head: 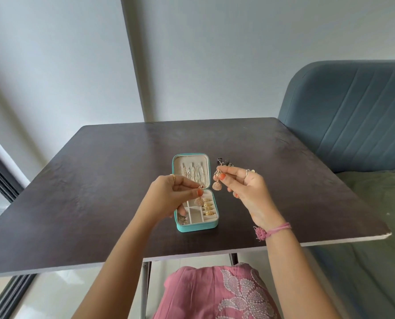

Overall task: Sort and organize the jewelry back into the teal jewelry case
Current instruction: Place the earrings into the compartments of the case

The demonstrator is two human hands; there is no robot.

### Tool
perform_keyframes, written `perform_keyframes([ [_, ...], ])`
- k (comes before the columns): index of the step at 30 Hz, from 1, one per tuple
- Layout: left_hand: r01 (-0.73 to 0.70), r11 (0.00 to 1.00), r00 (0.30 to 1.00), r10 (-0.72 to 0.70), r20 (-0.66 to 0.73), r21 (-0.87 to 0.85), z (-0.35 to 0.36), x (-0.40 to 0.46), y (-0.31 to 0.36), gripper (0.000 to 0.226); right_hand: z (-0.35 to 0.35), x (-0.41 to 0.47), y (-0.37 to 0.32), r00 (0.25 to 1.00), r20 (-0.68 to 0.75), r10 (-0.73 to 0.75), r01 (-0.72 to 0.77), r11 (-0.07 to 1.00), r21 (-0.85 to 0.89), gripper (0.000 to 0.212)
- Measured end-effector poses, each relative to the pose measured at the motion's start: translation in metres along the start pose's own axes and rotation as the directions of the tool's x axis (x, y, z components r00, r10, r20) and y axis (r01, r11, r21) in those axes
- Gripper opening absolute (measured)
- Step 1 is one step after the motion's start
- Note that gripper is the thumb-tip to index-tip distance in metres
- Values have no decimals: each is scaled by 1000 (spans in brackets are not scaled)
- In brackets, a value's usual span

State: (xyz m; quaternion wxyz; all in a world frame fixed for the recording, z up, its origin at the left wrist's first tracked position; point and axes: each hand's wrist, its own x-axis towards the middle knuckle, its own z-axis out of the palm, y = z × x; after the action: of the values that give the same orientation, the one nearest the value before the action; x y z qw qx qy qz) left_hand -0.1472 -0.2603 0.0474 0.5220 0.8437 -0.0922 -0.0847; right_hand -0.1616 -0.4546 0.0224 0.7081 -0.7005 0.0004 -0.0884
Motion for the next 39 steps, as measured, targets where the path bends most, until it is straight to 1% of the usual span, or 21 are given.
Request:
perform_keyframes([
  [7, 70, 997, 997, -72, 30, 35, 4, -9, -13, 9, 4, -7, 3, 1000, 13, 13, -14, 1000, 7, 16],
  [15, 81, 993, 997, -83, 11, 84, 14, -12, -22, 10, 2, -10, 9, 999, 18, 31, -31, 1000, 2, 17],
  [20, 99, 992, 995, -100, 9, 83, 16, -13, -26, 10, 1, -10, 11, 999, 21, 42, -42, 999, -5, 17],
  [25, 130, 989, 991, -128, -23, 68, 18, -11, -33, 8, 1, -10, 10, 999, 15, 39, -39, 999, -10, 14],
  [30, 151, 986, 988, -151, -3, 74, 19, -8, -37, 9, 1, -11, 10, 999, 16, 45, -44, 999, -17, 15],
  [34, 135, 983, 990, -139, 21, 125, 19, -4, -37, 5, 1, -12, 8, 999, 13, 46, -45, 999, -30, 15],
  [39, 143, 979, 990, -144, -3, 143, 18, 2, -39, 5, 2, -12, 9, 999, 10, 51, -50, 998, -45, 15],
])
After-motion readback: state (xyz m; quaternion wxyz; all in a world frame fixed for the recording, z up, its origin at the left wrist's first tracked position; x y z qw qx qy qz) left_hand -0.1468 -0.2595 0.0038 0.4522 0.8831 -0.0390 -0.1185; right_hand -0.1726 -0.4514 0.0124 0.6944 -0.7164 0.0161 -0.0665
